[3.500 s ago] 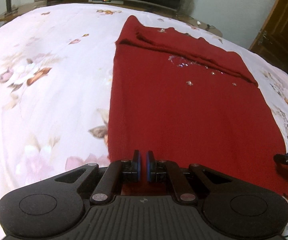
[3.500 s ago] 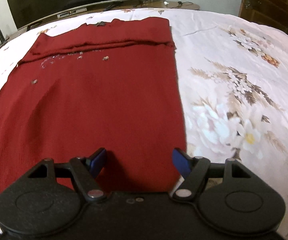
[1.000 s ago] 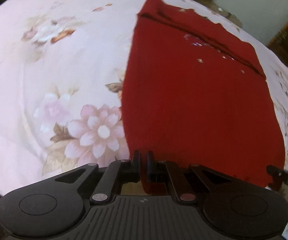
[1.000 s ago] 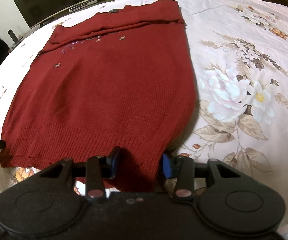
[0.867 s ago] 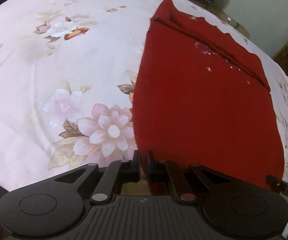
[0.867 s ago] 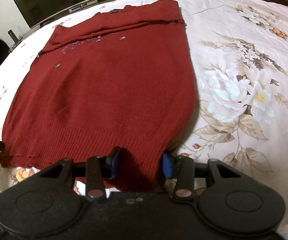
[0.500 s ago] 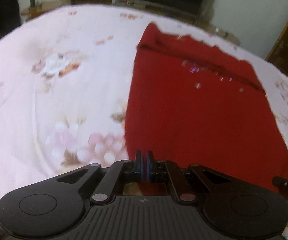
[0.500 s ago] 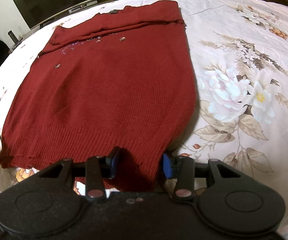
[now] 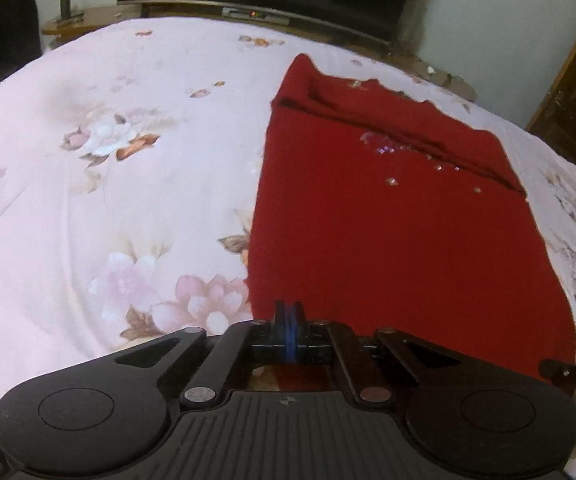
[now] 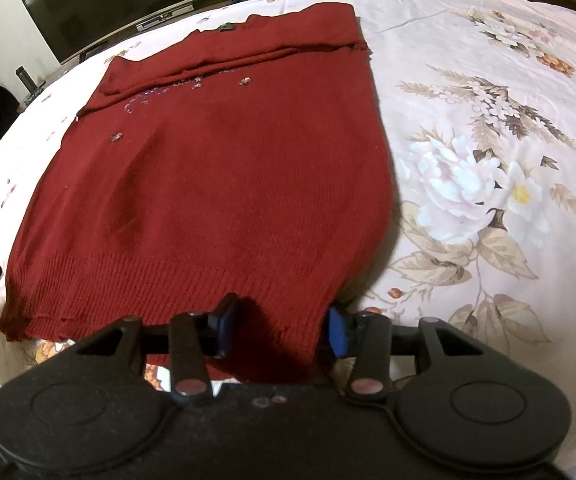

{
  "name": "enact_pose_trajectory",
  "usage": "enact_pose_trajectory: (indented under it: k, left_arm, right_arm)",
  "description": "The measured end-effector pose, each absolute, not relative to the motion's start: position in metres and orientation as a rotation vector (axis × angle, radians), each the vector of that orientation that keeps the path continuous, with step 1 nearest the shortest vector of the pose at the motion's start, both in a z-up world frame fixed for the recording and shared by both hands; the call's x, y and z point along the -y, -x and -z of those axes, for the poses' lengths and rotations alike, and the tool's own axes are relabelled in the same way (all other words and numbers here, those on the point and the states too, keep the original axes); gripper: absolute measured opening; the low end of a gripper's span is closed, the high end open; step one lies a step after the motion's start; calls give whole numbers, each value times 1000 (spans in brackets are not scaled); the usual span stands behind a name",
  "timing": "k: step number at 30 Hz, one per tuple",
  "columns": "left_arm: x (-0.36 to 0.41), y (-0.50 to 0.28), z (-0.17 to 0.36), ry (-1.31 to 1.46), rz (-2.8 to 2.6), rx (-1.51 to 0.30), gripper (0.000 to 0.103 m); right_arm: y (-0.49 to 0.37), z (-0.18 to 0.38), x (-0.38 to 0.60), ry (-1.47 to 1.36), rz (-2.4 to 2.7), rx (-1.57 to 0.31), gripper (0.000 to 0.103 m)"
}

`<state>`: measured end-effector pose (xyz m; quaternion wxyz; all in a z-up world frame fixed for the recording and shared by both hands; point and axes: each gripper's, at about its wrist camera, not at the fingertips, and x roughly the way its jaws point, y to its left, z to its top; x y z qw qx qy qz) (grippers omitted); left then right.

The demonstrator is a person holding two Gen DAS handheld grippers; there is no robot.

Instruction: Fold small clothes

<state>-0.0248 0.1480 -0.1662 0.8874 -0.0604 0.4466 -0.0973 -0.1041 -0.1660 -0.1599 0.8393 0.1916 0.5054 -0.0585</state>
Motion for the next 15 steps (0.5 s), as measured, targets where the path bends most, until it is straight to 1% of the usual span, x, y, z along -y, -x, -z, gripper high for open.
enact_pose_trajectory:
  k: [3,4,5,6,7,10,12,13,15]
  left_arm:
    - [-145,26,163,94,171,-894,1]
    - [-142,23,163,77,167,-919,12]
    - [-138,16,167,54,163,-984,28]
    - [-134,10,170,34,160,-1039,71]
    - [-132,11,169,38,169,-1039,81]
    - [-133,22,161,57,148,-951,81]
    - [-133,19,161,51,155,-974,82]
    - [-133,17,164,55,157,-997,86]
    - [-134,13,173,75,155,-1053,87]
  right_arm:
    - [104,160,165,-404,126,-1066,46]
    - [104,160,165,-406,127,-1064,46]
    - [105,160,166,-411,129,-1063,46]
    - [105,160,166,-413,129,-1061,46]
    - [106,159,166,-412,129,-1059,45]
    - [106,159,166,-410,128,-1056,45]
    - [107,159,166,-413,129,-1055,46]
    - [107,159,166,-415,130,-1055,46]
    - [107,159,166,-413,128,-1055,46]
